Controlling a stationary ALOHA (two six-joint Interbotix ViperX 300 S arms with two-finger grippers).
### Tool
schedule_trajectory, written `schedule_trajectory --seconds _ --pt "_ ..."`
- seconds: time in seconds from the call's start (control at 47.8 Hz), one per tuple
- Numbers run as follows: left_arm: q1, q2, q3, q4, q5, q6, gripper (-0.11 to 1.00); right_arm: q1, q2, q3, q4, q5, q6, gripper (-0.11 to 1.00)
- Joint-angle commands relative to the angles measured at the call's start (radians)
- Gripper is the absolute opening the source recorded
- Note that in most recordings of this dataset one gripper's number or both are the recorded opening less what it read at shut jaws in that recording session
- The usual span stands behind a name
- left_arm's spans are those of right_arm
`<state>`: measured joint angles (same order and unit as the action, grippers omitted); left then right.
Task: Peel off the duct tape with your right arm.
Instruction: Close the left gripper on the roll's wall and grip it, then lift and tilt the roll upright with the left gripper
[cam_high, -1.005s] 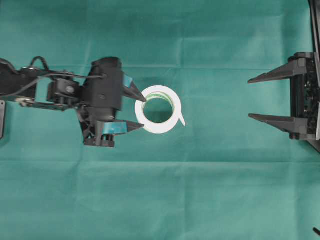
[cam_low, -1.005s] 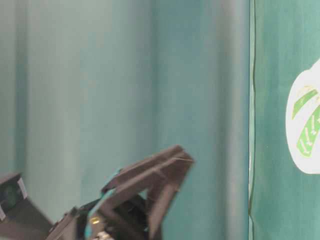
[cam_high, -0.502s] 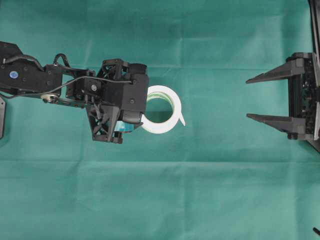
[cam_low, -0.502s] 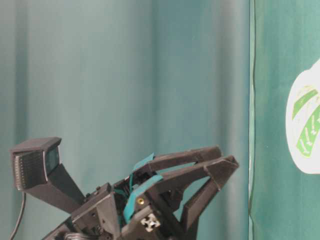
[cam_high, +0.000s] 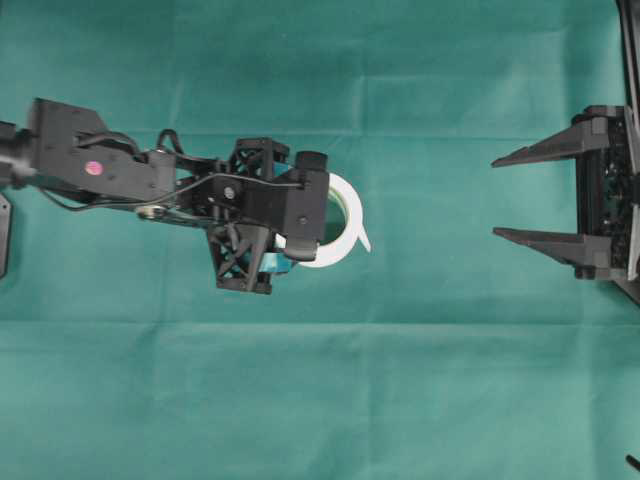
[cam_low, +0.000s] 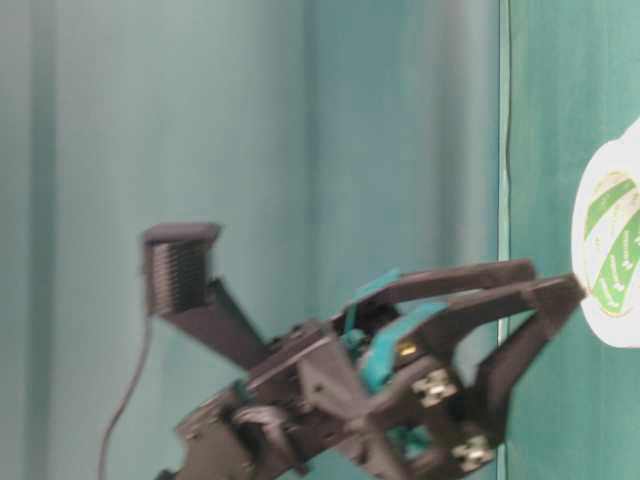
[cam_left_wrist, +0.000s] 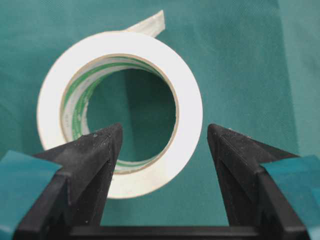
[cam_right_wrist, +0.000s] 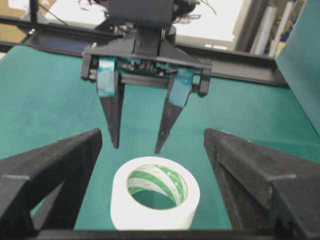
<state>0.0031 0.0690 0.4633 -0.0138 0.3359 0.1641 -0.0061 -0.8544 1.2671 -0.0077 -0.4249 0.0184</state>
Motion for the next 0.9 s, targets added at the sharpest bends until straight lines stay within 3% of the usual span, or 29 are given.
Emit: schedule_trajectory --seconds 0.0,0.879 --pt "0.000 0.011 -0.026 0.000 -0.012 0.000 0.68 -0.002 0.005 -0.009 -0.002 -0.011 0.005 0.65" --pt "-0.015 0.153 -0.057 0.000 -0.064 0.000 0.67 -0.002 0.006 -0.003 0.000 -0.011 0.006 0.65"
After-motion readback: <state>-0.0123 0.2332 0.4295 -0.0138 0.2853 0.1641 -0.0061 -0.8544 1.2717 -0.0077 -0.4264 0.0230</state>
